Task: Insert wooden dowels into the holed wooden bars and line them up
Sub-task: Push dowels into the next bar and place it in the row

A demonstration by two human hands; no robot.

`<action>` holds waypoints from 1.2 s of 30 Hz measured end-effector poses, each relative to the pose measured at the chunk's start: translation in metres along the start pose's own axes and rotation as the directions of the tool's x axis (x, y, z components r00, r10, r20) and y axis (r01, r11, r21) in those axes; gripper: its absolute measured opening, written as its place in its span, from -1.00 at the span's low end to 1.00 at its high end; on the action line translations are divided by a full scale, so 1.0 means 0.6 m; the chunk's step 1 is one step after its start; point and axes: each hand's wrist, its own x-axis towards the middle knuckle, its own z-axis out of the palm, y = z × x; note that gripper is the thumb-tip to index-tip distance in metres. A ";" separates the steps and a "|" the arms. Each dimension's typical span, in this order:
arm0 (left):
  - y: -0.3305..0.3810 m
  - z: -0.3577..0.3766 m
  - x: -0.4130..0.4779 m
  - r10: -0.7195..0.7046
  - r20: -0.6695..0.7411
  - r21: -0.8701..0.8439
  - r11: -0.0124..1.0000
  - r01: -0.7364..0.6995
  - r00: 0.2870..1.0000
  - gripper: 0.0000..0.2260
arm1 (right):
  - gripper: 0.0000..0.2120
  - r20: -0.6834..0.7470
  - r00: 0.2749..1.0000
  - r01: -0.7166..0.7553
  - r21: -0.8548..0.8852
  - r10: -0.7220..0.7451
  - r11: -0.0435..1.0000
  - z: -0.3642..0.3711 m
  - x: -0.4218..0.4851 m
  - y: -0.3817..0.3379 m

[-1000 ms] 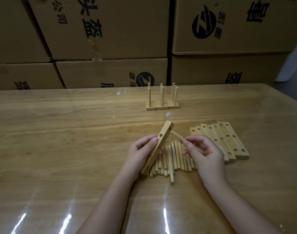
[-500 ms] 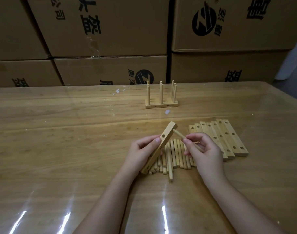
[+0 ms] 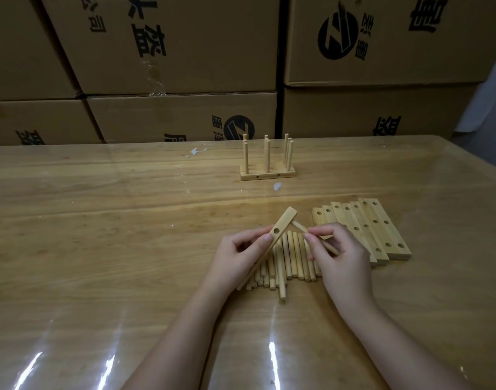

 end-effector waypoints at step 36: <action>0.002 -0.006 0.004 -0.072 -0.144 -0.195 0.980 0.043 0.987 -0.86 | -0.94 -0.029 1.000 0.003 0.069 -0.001 0.998 -0.005 0.009 0.005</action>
